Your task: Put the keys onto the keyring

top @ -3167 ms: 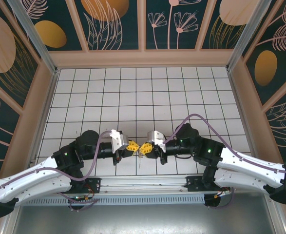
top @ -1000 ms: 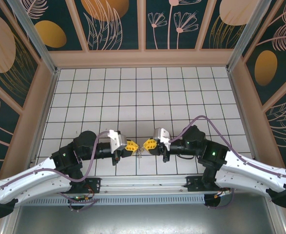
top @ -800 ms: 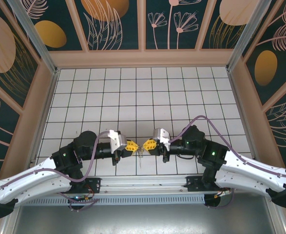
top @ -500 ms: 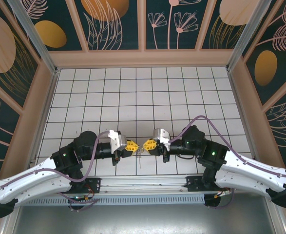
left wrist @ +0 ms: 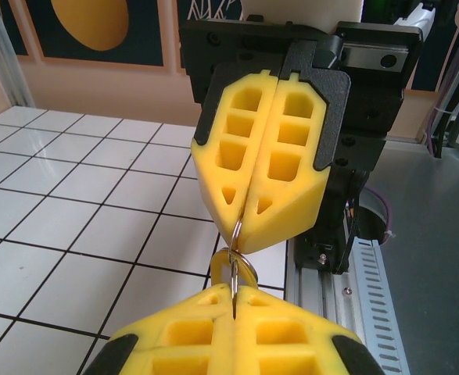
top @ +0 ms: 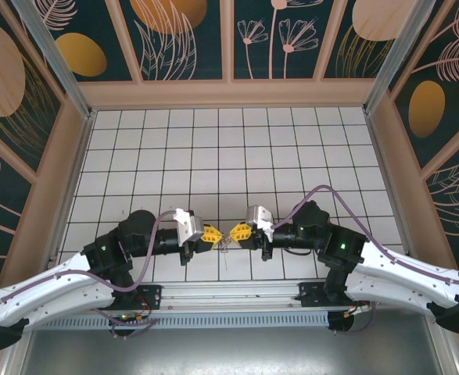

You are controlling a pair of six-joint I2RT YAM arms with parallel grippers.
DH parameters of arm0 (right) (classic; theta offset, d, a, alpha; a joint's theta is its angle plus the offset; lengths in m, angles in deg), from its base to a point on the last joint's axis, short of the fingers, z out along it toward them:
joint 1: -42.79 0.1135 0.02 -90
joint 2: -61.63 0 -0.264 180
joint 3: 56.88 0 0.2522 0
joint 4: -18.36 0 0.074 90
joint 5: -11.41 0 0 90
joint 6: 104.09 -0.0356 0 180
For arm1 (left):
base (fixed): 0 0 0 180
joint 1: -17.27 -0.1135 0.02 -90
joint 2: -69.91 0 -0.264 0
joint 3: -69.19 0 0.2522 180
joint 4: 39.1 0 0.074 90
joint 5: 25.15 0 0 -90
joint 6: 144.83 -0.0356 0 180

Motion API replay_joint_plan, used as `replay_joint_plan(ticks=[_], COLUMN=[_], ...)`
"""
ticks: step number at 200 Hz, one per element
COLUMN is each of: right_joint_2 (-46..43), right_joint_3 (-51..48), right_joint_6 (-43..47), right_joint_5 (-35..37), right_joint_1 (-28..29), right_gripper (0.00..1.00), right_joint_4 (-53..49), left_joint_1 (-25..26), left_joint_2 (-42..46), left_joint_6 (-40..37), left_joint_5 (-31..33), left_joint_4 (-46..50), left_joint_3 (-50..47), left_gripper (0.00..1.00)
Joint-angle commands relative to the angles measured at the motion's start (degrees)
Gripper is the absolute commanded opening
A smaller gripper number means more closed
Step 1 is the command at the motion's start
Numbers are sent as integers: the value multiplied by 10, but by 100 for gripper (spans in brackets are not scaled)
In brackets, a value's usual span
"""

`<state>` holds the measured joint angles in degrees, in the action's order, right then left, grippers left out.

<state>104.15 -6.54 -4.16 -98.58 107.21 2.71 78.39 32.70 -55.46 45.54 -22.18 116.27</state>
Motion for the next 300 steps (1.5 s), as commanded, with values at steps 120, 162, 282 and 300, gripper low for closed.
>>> replay_joint_plan(ticks=[120, 162, 282, 300], right_joint_2=[-9, -10, -9, -8], right_joint_3=[-9, -8, -11, -12], right_joint_6=[-15, -14, -19, -18], right_joint_5=[-17, -15, -15, -13], right_joint_1=[-3, -3, -2, -3], right_gripper=[0, 0, 0, 0], right_joint_4=[14, 11, 14, 19], left_joint_1=[-1, -1, -1, 0], left_joint_2=[7, 8, 9, 9], left_joint_6=[-5, -5, -6, -5], left_joint_5=[-10, -7, -9, -10], left_joint_4=[-30, -29, -31, -30], left_joint_3=[-1, -1, -1, -1], left_gripper=[0, 0, 0, 0])
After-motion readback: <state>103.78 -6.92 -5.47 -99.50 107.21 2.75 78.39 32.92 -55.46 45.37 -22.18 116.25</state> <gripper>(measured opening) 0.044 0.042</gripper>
